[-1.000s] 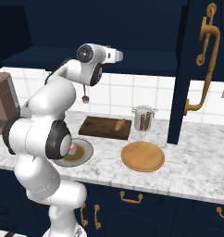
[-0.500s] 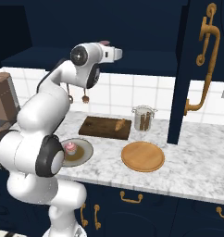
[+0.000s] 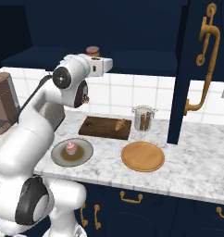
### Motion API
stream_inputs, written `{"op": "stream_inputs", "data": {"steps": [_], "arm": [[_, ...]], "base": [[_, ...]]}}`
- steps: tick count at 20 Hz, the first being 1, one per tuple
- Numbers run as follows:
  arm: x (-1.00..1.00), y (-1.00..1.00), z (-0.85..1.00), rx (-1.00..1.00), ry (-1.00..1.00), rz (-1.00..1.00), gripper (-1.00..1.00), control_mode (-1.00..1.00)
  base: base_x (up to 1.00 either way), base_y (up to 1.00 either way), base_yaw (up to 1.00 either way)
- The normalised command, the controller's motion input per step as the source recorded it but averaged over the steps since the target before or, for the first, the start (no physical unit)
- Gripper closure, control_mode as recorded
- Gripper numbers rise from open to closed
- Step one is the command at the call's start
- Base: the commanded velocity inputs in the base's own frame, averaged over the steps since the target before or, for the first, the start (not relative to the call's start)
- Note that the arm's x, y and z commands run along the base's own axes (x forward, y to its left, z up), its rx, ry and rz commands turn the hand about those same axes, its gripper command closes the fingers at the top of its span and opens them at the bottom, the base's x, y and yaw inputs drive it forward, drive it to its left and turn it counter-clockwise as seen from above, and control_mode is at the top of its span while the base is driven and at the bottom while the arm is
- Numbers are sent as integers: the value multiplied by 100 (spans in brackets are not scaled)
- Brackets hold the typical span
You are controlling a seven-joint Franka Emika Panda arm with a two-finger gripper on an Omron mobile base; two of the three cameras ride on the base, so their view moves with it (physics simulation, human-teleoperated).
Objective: From the different types of pastries on the counter, select a croissant and place it on the cutting board. Then retrieve a jar of jam from the cabinet and place it alongside the croissant on the cutting board.
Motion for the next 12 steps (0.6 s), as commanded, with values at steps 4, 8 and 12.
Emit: {"op": "stream_inputs", "data": {"steps": [4,8,12], "arm": [[-100,27,-4,0,-6,0,100,-100],[-100,18,-9,0,-1,0,100,-100],[-100,4,-18,0,0,0,100,-100]], "base": [[0,0,0],[0,0,0],[0,0,0]]}}
